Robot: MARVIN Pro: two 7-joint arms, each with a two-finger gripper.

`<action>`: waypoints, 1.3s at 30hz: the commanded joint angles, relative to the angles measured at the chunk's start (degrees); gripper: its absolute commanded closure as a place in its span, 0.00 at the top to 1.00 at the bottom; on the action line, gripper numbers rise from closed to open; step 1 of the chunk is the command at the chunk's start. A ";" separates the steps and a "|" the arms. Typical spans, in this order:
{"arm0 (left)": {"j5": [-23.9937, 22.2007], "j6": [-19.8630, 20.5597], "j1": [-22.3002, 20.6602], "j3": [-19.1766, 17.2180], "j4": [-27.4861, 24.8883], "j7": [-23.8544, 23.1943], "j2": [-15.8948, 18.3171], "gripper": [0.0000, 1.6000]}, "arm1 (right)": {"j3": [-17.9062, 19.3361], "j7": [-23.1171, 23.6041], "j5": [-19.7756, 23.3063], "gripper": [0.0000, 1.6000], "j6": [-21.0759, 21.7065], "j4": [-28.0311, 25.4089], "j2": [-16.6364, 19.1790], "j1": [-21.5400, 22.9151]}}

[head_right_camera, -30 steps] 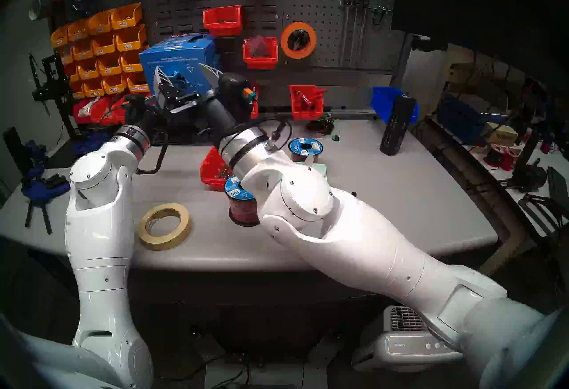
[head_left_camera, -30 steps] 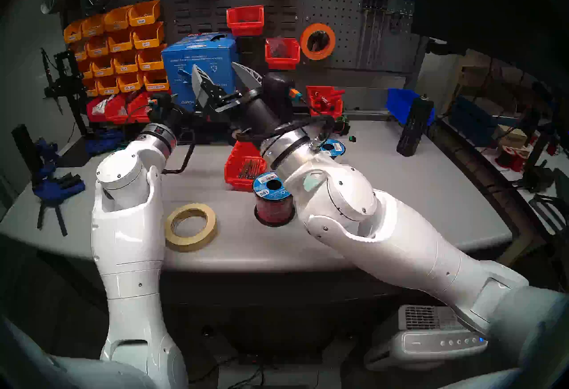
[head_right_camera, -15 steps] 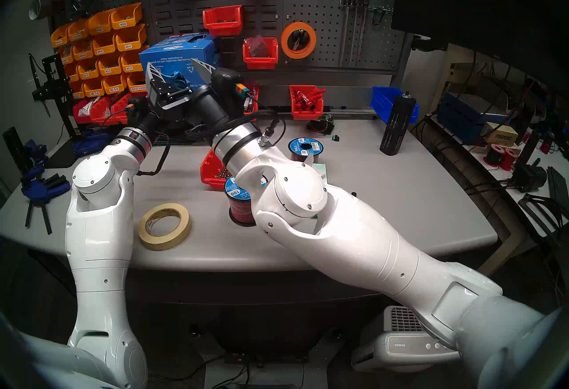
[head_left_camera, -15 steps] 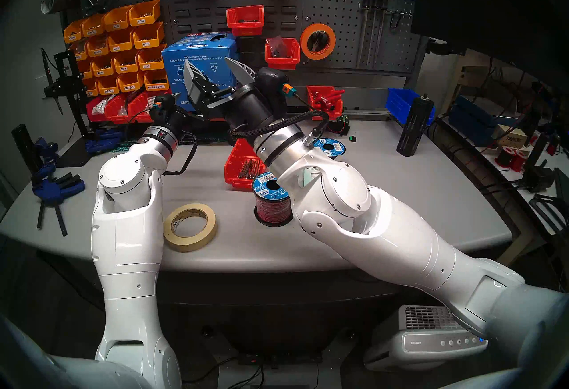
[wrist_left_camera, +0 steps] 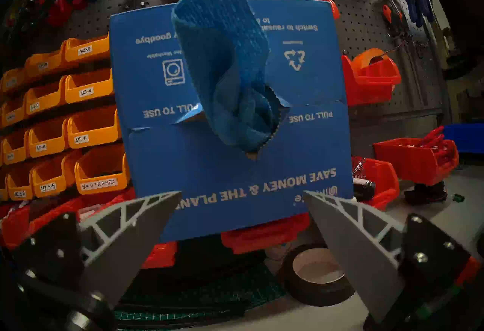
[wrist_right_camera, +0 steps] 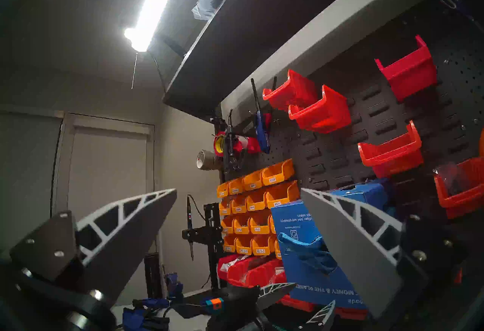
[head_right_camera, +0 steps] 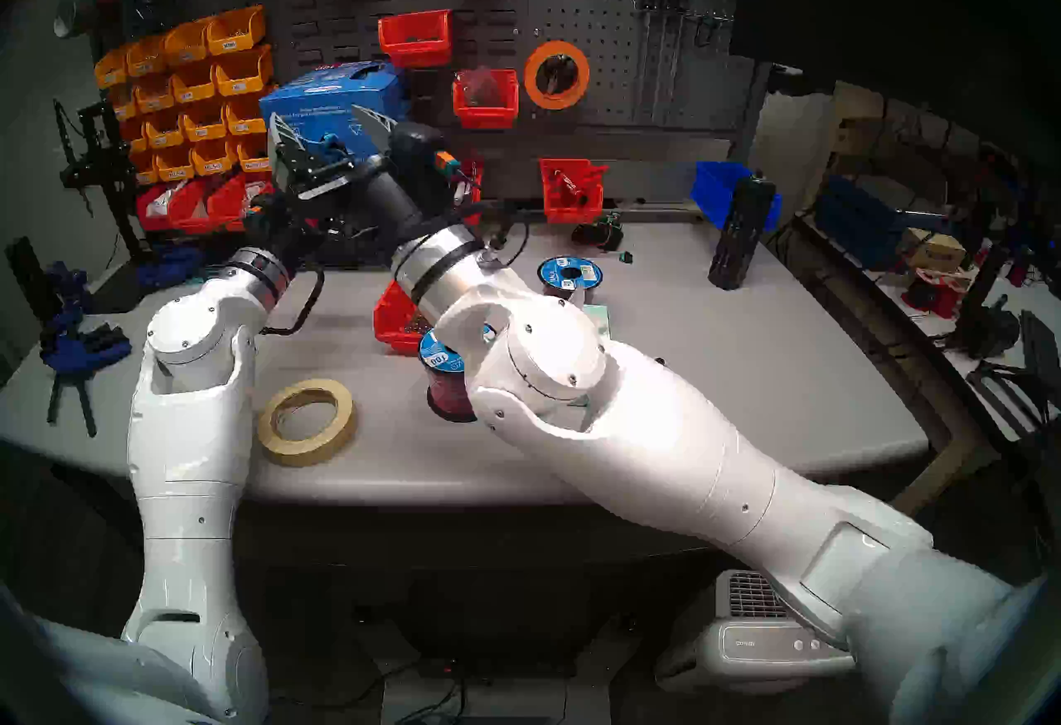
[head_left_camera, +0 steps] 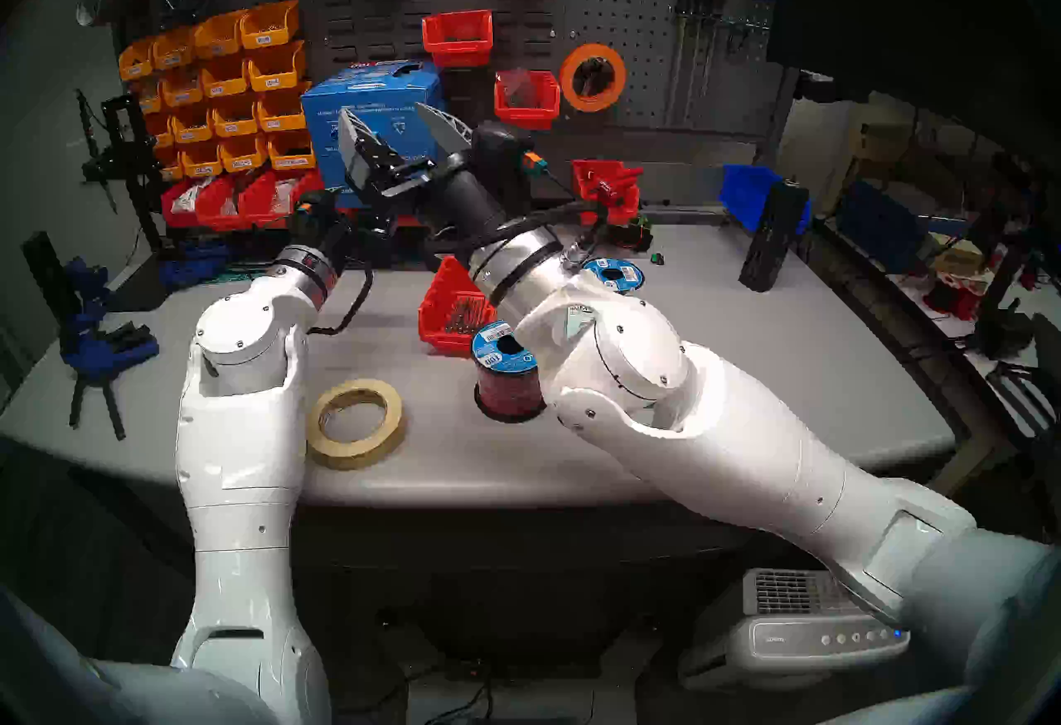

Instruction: Take out a shop towel

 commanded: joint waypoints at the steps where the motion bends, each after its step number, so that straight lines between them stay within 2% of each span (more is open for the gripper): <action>1: -0.21 0.62 -3.50 0.92 -0.35 1.20 -1.26 1.00 | 0.88 -0.37 -0.40 1.00 0.07 -1.49 -0.65 1.34; 24: -0.38 3.86 -6.52 1.49 0.82 5.89 -3.66 1.00 | 0.72 -0.25 0.40 1.00 0.66 -1.55 0.01 1.33; 39: -0.40 5.93 -5.19 3.13 -1.95 6.91 -5.50 1.00 | 0.90 0.66 0.67 1.00 1.34 -1.24 -0.37 1.38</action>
